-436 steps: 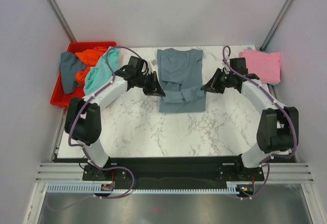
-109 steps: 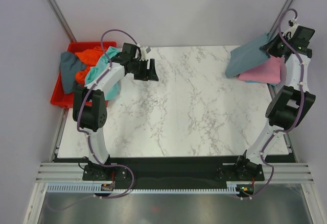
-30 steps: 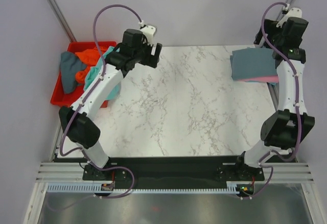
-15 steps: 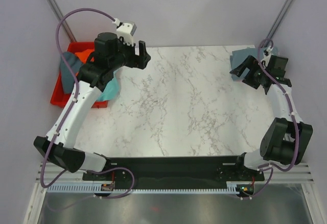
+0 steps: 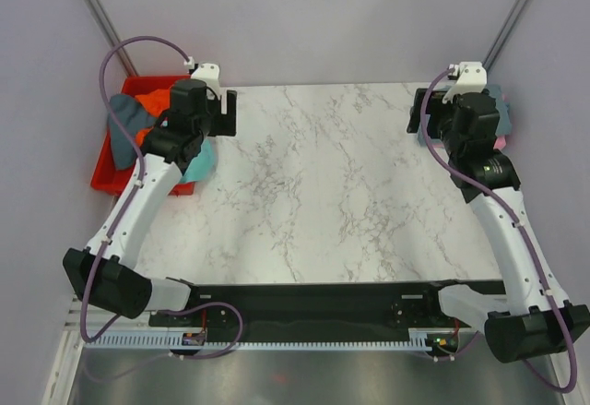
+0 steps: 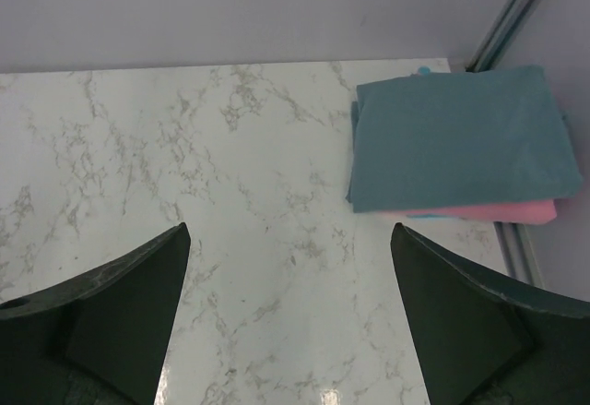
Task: Fold and stack the t-shirts
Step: Neatly place the folded tshirt to the corner
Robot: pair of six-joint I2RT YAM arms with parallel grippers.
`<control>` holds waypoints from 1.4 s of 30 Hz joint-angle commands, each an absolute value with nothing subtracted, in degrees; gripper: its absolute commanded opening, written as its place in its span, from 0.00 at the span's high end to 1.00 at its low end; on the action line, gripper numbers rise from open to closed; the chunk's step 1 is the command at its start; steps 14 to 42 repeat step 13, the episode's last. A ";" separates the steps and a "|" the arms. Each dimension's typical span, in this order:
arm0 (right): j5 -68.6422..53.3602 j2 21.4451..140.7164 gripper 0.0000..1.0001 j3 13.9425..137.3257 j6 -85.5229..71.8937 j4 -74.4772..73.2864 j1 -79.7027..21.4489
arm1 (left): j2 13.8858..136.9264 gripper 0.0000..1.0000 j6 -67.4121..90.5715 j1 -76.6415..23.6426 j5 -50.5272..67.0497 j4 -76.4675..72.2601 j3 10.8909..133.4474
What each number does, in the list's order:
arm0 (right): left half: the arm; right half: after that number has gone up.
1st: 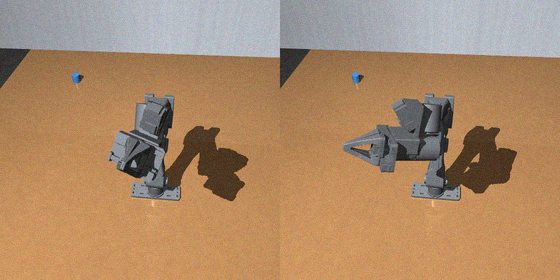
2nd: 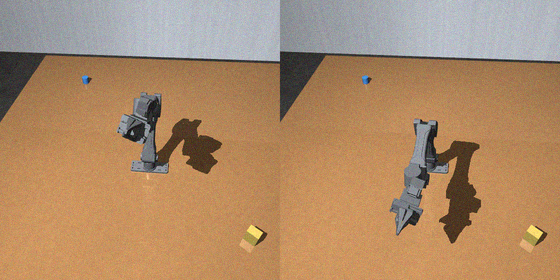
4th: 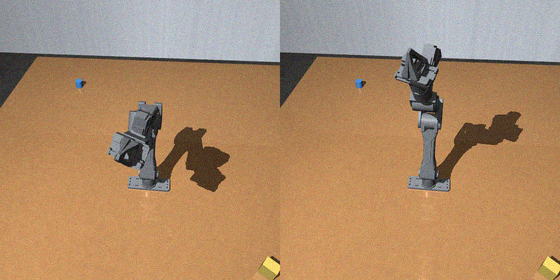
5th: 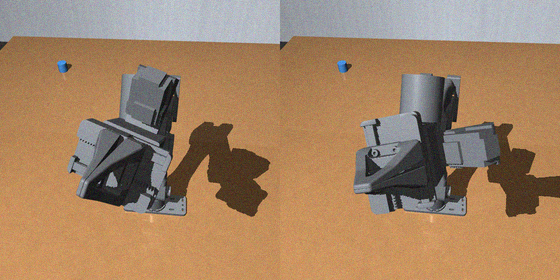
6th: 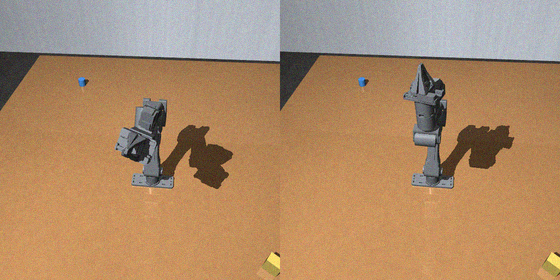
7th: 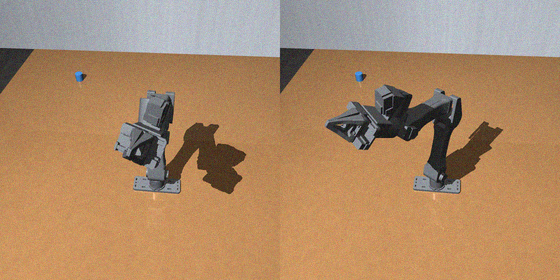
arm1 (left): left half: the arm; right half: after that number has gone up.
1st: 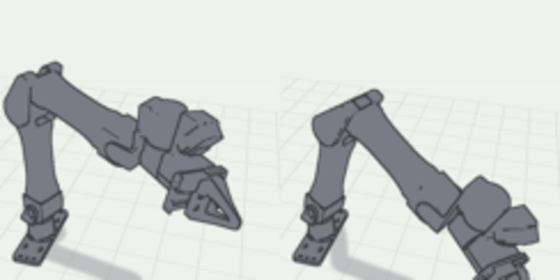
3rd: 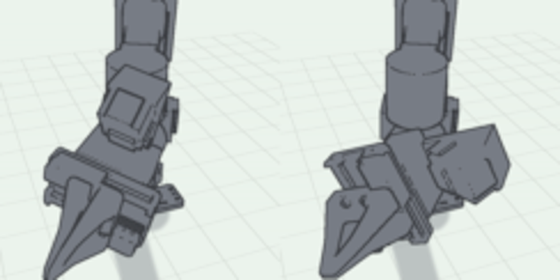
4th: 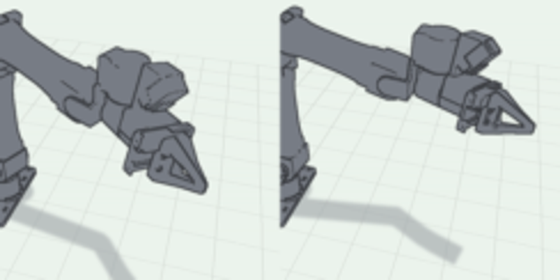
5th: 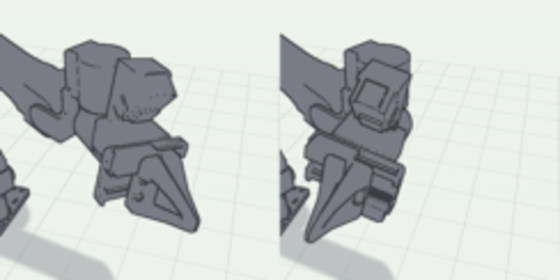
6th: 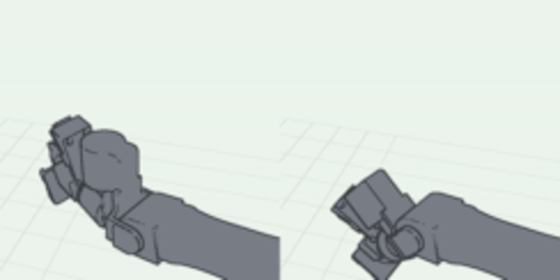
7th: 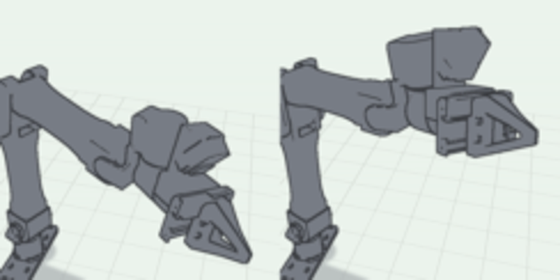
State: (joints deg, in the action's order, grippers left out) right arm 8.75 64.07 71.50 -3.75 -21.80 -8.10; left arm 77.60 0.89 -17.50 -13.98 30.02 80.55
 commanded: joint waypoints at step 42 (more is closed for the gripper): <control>14.77 61.17 0.02 66.53 -5.45 -22.59 -9.40 | 69.43 0.09 -0.53 -12.57 -15.73 27.60 77.26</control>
